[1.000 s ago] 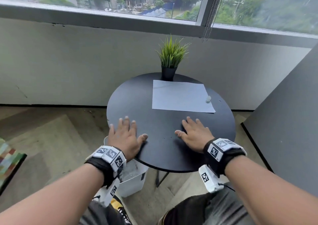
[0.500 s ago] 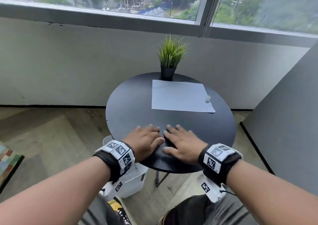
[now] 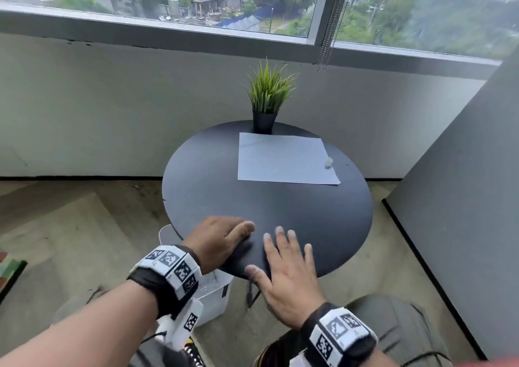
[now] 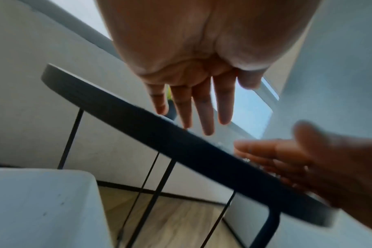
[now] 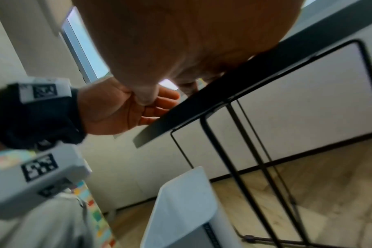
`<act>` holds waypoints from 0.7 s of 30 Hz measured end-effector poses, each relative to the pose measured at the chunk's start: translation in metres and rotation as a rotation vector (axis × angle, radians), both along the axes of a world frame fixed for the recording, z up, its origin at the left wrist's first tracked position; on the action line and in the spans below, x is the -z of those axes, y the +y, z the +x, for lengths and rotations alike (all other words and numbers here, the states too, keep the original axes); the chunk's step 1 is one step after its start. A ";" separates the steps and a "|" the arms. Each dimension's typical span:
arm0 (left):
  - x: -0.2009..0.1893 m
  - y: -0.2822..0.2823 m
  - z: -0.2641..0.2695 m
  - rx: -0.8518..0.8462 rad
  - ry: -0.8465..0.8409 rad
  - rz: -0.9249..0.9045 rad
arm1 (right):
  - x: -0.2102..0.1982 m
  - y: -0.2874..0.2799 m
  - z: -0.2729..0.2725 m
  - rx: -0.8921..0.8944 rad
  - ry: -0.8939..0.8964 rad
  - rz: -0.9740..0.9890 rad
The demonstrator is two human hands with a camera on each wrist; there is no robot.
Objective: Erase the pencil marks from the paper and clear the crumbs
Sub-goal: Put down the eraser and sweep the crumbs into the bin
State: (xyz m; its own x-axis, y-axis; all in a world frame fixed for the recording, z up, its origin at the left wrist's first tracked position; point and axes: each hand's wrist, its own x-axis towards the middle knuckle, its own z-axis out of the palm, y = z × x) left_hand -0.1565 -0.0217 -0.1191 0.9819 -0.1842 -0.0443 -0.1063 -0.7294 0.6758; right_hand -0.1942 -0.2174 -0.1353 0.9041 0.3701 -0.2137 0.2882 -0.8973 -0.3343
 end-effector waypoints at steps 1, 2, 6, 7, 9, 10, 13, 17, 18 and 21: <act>-0.003 0.005 -0.004 -0.101 -0.064 -0.167 | -0.005 -0.001 0.001 -0.045 0.039 0.141; -0.003 0.012 -0.005 -0.242 -0.140 -0.315 | -0.010 -0.008 0.006 -0.037 0.054 0.285; 0.038 0.072 -0.002 -0.911 -0.198 -0.615 | -0.014 -0.051 0.036 0.383 -0.041 0.205; 0.057 0.089 0.001 -1.026 -0.115 -0.633 | -0.012 -0.056 0.038 0.440 -0.018 0.084; 0.105 0.119 0.007 -1.122 0.141 -0.563 | -0.005 -0.046 0.031 0.395 0.003 -0.084; 0.129 0.128 0.008 -1.100 0.283 -0.453 | -0.002 -0.032 0.021 0.331 0.008 -0.119; 0.194 0.137 0.006 -1.004 0.498 -0.214 | 0.002 0.009 -0.010 0.050 -0.005 -0.096; 0.215 0.116 -0.004 -0.861 0.623 -0.173 | -0.009 -0.001 0.005 0.064 -0.046 0.286; 0.211 0.109 -0.007 -0.809 0.639 -0.120 | -0.009 -0.014 0.014 0.195 -0.081 0.305; 0.193 0.095 -0.014 -0.627 0.777 -0.084 | -0.004 -0.040 0.029 0.440 -0.016 0.045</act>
State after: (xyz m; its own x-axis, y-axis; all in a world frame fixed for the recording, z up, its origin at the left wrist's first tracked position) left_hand -0.1701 0.0732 -0.3124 0.6072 0.3244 -0.7253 0.7737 -0.4491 0.4469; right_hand -0.1652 -0.2571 -0.1310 0.9807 -0.0426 -0.1907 -0.1127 -0.9204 -0.3743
